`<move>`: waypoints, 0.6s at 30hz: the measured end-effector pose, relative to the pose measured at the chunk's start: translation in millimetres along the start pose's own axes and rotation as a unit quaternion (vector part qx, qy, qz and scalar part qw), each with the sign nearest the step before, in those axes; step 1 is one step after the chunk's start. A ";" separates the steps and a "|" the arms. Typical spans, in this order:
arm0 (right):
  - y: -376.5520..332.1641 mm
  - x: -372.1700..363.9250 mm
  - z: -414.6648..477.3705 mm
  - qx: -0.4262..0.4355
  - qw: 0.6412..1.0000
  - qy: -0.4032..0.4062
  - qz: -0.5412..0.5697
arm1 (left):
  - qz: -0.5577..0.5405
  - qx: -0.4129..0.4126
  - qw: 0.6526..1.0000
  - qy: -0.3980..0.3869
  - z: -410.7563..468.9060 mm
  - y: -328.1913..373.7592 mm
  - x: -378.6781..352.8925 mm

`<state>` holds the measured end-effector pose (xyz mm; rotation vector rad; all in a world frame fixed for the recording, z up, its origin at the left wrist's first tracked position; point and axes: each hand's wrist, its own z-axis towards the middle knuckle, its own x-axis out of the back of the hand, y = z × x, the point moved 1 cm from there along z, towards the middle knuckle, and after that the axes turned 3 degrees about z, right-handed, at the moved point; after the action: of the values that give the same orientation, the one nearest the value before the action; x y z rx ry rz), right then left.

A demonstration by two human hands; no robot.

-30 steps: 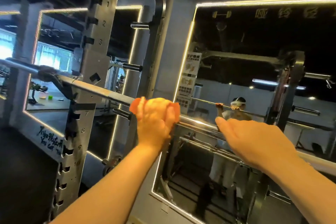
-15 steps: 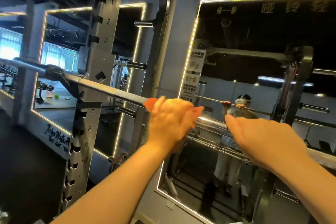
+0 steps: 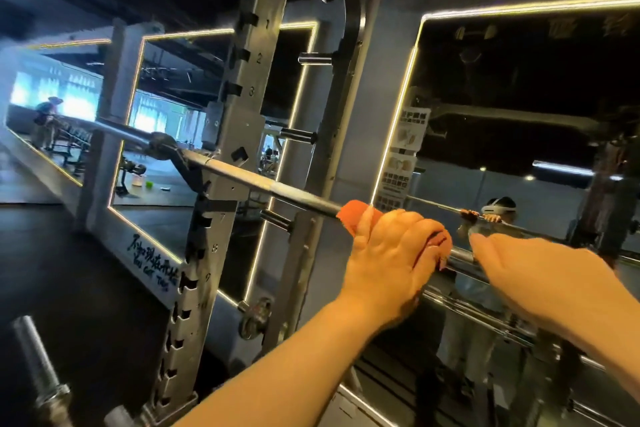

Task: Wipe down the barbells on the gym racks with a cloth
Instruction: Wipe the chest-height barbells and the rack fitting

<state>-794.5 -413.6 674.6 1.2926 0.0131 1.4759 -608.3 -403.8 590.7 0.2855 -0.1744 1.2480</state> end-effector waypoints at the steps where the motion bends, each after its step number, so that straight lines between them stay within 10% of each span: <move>1: -8.3 4.9 7.4 0.018 1.000 0.007 -0.008 | 0.022 -0.012 1.000 -0.005 0.8 -11.6 1.2; 15: -60.6 7.2 78.3 0.053 0.996 0.072 0.009 | -0.041 0.296 0.949 0.099 38.4 -146.5 49.2; 18: -59.8 3.2 80.5 0.055 0.996 0.072 0.014 | -0.028 0.225 0.970 0.084 23.4 -91.8 26.1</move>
<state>-697.0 -437.1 672.2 1.2759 0.1734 1.6087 -512.3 -413.8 609.6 0.5695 0.2677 1.2401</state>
